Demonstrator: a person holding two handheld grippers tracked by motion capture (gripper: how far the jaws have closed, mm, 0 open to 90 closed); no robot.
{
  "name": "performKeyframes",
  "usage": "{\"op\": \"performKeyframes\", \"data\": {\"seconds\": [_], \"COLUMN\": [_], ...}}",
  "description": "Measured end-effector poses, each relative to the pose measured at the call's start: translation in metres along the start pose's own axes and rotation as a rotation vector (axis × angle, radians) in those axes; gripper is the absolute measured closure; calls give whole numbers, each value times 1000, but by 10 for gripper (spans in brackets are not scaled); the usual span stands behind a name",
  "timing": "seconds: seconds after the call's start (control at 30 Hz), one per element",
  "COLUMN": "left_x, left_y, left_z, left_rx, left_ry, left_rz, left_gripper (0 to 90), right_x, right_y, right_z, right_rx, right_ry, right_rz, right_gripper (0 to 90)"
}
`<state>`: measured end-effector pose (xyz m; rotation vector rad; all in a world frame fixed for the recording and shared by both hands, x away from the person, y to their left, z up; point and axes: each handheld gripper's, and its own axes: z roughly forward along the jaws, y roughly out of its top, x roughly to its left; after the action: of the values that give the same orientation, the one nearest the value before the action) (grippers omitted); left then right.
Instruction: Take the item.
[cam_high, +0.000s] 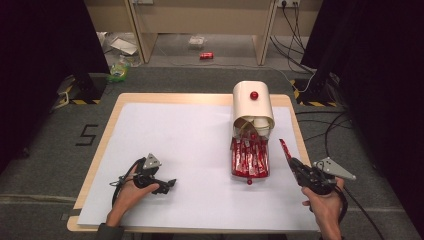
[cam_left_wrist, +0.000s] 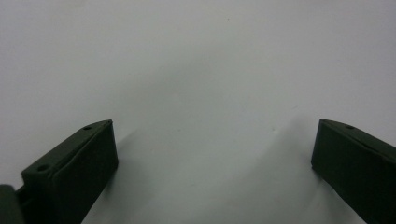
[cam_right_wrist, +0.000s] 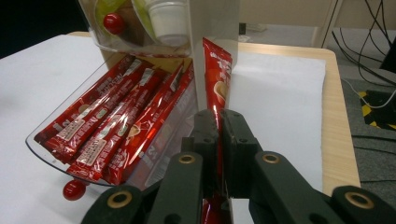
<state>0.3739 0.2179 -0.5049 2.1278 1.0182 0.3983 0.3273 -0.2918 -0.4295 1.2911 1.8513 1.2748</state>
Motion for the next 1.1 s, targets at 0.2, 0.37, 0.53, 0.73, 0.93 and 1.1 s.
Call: {"op": "performKeyframes", "data": {"seconds": [0.2,0.37,0.53,0.73,0.93,1.1], "left_x": [0,0,0,0,0,0], "left_y": [0,0,0,0,0,0], "left_z": [0,0,0,0,0,0], "left_rx": [0,0,0,0,0,0], "left_ry": [1,1,0,0,-1,-1], "left_rz": [-1,-1,0,0,-1,-1], "left_gripper": [0,0,0,0,0,0], "right_x": [-5,-9,-11,-13,-15,-17], "right_y": [-3,-7,-12,-17,-19,-23], "right_z": [1,4,8,12,13,17], "right_rx": [8,23,41,59,63,83], "right_ry": [-12,-20,-27,-34,-53,-61], "right_rz": [9,13,20,16,5,4], "right_gripper": [855,853,852,851,851,849]}}
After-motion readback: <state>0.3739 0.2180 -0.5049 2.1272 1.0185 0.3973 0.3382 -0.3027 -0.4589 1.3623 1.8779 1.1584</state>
